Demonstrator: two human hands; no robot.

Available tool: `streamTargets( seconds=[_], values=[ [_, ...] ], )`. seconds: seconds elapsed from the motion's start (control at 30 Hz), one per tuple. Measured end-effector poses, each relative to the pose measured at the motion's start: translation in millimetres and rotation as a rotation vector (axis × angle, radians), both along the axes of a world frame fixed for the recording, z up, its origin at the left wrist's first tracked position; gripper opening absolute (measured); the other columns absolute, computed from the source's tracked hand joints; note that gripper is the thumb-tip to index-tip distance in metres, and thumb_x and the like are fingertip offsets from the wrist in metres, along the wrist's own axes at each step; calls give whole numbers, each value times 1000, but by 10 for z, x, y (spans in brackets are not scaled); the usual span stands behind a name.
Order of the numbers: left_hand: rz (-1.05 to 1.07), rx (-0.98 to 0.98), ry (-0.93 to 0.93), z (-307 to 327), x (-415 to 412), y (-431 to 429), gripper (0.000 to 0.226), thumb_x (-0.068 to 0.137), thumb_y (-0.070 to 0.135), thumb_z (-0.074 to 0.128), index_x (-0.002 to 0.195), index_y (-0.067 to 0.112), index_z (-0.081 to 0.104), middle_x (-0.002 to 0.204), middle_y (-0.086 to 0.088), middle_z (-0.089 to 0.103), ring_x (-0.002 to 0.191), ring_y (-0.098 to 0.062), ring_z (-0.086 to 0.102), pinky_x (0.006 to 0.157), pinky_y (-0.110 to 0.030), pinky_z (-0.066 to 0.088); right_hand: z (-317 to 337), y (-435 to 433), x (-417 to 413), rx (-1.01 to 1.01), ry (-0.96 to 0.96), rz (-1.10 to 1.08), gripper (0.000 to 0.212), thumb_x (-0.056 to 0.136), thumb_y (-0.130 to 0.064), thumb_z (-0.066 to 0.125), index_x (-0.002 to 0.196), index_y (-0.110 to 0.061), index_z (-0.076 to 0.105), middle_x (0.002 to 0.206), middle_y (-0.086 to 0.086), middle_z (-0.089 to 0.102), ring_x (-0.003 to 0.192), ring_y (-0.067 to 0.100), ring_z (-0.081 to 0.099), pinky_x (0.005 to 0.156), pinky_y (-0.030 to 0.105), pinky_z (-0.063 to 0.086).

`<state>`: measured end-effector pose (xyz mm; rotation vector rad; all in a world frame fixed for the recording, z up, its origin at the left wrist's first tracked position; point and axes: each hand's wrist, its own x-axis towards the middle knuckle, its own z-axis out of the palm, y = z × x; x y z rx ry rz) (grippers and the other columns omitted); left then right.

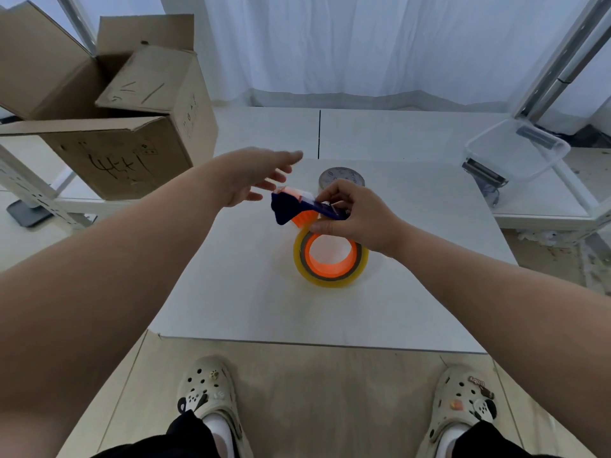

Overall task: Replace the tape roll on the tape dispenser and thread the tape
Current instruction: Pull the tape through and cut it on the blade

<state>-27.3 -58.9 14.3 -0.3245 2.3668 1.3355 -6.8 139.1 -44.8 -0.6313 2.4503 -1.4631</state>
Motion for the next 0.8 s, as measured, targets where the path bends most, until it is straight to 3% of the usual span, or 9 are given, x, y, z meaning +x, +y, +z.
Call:
streamTargets(
  seconds=[0.07, 0.13, 0.3, 0.4, 0.53, 0.63, 0.8],
  values=[
    [-119, 1, -37, -78, 50, -4, 52, 85, 56, 52, 121, 19, 52, 120, -1, 57, 112, -23, 53, 101, -42, 43, -23, 48, -24, -43, -75, -50, 41, 70, -20, 82, 101, -11, 57, 102, 10, 68, 89, 28, 67, 82, 36, 56],
    [-174, 76, -30, -170, 111, 13, 50, 82, 49, 61, 121, 21, 52, 116, -4, 62, 108, -21, 59, 97, -39, 48, -15, 104, -49, -40, -138, -90, 41, 71, -18, 81, 102, -6, 58, 101, 14, 69, 88, 29, 68, 81, 36, 57],
    [-145, 110, 98, -385, 100, 121, 40, 82, 28, 69, 115, 13, 55, 109, -11, 63, 94, -18, 65, 81, -26, 55, 17, 232, -130, 5, -291, -122, 35, 74, -20, 79, 100, -4, 62, 91, 10, 73, 72, 18, 70, 64, 24, 59],
    [-79, 87, 155, -529, 89, 226, 45, 84, 30, 67, 120, 11, 49, 112, -14, 61, 86, -18, 66, 68, -22, 56, -48, 283, -161, 27, -327, -204, 37, 73, -25, 79, 101, -4, 65, 91, 11, 73, 75, 20, 70, 68, 27, 59],
    [-52, 82, -21, -605, 129, 335, 68, 78, 44, 69, 128, 11, 37, 117, -11, 55, 85, -22, 67, 65, -29, 58, -196, 310, -121, -2, -389, -339, 39, 75, -31, 77, 102, -5, 65, 94, 12, 70, 77, 21, 67, 69, 31, 58],
    [-279, 26, -177, -614, 208, 396, 53, 79, 43, 69, 115, 11, 46, 107, -6, 60, 86, -22, 67, 71, -32, 59, -247, 318, -86, 15, -354, -373, 37, 76, -34, 76, 100, -8, 66, 95, 11, 70, 78, 20, 66, 70, 30, 56],
    [-242, 37, -145, -692, 192, 471, 40, 79, 31, 73, 107, 11, 52, 95, -8, 63, 70, -18, 69, 60, -26, 59, -209, 398, -76, 178, -274, -357, 34, 80, -38, 72, 99, -9, 70, 94, 7, 69, 87, 24, 64, 80, 36, 55]
  ],
)
